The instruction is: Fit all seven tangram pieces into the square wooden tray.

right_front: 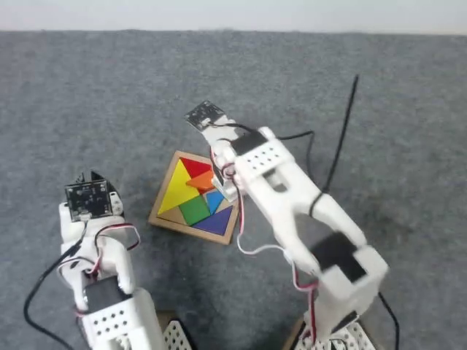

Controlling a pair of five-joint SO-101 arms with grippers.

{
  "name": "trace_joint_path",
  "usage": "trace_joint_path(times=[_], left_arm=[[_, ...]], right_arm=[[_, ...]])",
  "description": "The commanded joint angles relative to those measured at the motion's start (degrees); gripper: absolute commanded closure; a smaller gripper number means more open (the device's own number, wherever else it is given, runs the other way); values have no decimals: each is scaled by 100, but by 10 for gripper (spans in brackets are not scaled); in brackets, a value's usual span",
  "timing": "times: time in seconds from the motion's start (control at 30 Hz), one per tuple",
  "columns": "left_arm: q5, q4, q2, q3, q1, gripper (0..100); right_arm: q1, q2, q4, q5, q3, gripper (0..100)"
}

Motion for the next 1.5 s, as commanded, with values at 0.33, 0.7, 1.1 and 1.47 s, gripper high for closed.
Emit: trace_joint_path(times=[0.33,0.7,1.1,1.47], left_arm=[[-62,378,-343,-92,-62,945],[-70,378,-343,-92,-62,947],[-70,378,-343,-92,-62,946],[-70,378,-343,-92,-62,946]], right_arm=[[-479,418,136,457,-712,993],[-479,497,145,826,-712,993],[-629,2149,1446,1530,-2857,993],[-673,2475,2097,2242,-3736,993]])
